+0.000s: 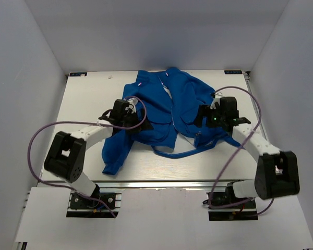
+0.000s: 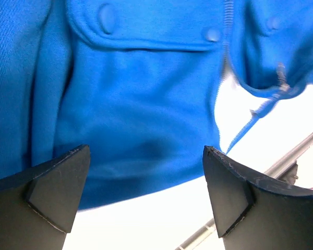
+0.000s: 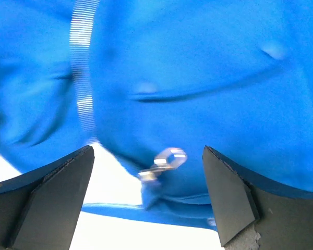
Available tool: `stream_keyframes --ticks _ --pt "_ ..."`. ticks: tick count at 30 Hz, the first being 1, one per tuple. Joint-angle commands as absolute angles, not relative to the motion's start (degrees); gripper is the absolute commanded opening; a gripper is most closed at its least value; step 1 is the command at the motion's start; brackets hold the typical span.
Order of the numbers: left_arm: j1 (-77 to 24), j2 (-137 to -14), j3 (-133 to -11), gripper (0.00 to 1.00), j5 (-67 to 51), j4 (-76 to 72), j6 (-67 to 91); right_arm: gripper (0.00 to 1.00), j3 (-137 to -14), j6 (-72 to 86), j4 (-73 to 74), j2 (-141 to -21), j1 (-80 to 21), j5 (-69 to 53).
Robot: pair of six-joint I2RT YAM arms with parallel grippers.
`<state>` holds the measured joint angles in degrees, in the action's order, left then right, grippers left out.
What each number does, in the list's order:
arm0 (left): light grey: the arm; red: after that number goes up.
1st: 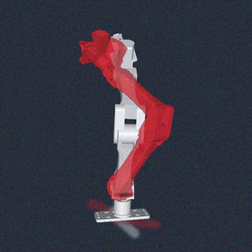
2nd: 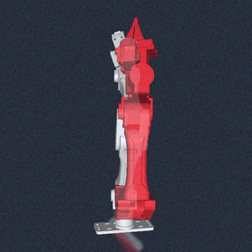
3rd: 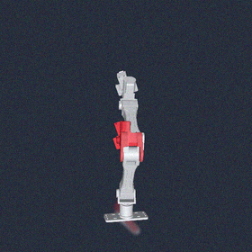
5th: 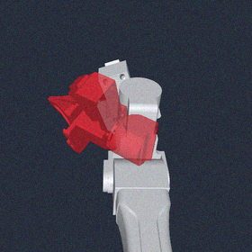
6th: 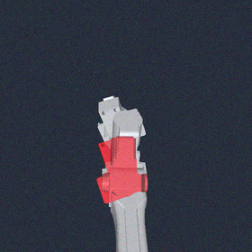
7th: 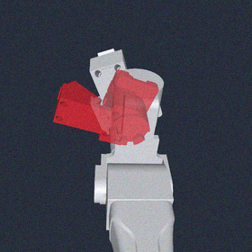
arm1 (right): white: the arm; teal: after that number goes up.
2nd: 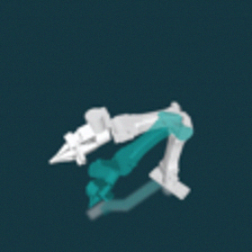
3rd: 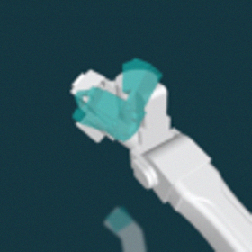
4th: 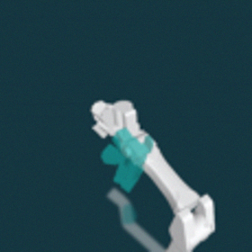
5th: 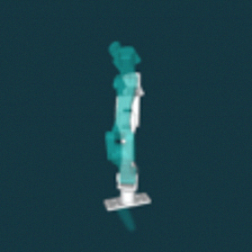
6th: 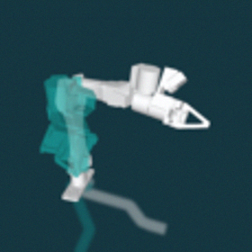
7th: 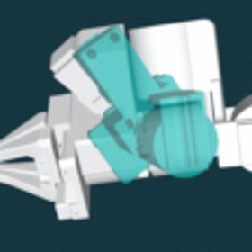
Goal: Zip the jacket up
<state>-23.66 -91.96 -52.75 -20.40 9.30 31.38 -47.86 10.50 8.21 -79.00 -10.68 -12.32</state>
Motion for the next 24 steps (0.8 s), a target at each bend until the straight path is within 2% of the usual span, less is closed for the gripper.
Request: stream_keyframes --ticks 1,6,16,24 --pt "-23.20 -84.74 -51.68 0.98 -20.92 9.49 31.02 0.89 -48.08 4.67 10.63 -73.57 -16.76 -12.57" --pt "-23.20 -79.37 -50.98 0.98 -19.87 10.89 31.38 0.90 -48.60 2.90 12.04 -75.58 -22.23 -9.67" --pt "-23.20 -70.14 -50.28 0.98 -12.58 20.12 31.02 0.89 -53.00 0.44 13.71 -87.53 -23.47 -11.24" --pt "-23.20 -66.62 -50.80 0.98 -7.65 25.22 30.85 0.89 -49.75 4.65 19.77 -84.12 -33.20 -13.00"
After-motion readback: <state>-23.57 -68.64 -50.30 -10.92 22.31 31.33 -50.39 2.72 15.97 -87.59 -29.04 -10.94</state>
